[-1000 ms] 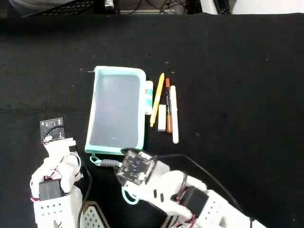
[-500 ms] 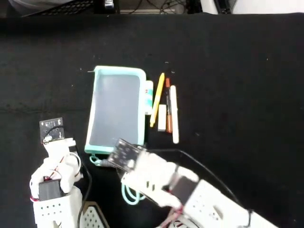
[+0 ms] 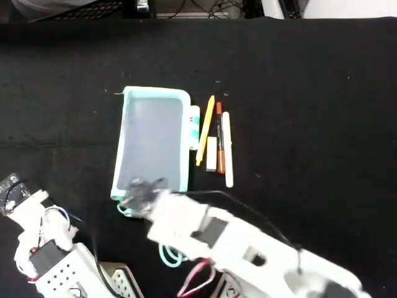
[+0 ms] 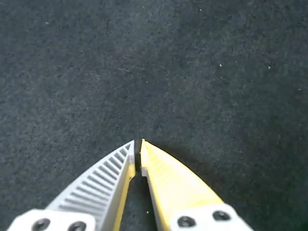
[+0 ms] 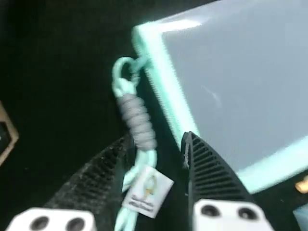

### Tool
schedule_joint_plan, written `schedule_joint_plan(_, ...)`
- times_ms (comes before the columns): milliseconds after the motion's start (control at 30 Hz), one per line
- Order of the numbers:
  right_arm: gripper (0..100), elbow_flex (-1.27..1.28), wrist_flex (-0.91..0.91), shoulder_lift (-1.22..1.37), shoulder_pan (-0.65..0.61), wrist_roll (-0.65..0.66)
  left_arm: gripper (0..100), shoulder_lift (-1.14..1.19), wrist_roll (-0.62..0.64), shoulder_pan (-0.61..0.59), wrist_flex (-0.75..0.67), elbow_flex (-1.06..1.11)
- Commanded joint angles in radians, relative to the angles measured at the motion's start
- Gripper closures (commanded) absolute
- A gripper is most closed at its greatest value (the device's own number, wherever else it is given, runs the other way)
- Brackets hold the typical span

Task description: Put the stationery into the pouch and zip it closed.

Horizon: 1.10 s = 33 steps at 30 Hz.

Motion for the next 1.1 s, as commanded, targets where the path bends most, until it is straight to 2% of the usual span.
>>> schedule_joint_plan(0,82.2,-0.127,0.009,0.174,-0.041,-0.009,96,-0.002,0.011,0.021,-0.018,0.015)
schedule_joint_plan(200,82.5,-0.3,0.075,0.39,-0.038,-0.011,96,-0.002,0.011,0.056,-0.018,0.015)
schedule_joint_plan(433,82.6,-0.369,0.129,0.484,-0.038,-0.002,96,-0.002,0.008,0.053,-0.018,0.015)
schedule_joint_plan(500,86.1,-0.378,0.138,0.516,-0.038,0.032,96,-0.002,0.008,0.053,-0.018,0.015)
schedule_joint_plan(600,98.5,-0.415,0.213,0.541,-0.038,0.109,96,-0.002,0.006,0.053,-0.018,0.015)
schedule_joint_plan(633,98.7,-0.426,0.242,0.547,-0.034,0.123,96,-0.002,0.006,0.053,-0.018,0.015)
schedule_joint_plan(867,98.6,-0.363,0.336,0.449,0.132,0.147,96,-0.002,0.006,0.053,-0.017,0.015)
schedule_joint_plan(1067,98.6,-0.14,0.367,0.139,0.206,0.244,96,-0.002,0.006,0.053,-0.017,0.015)
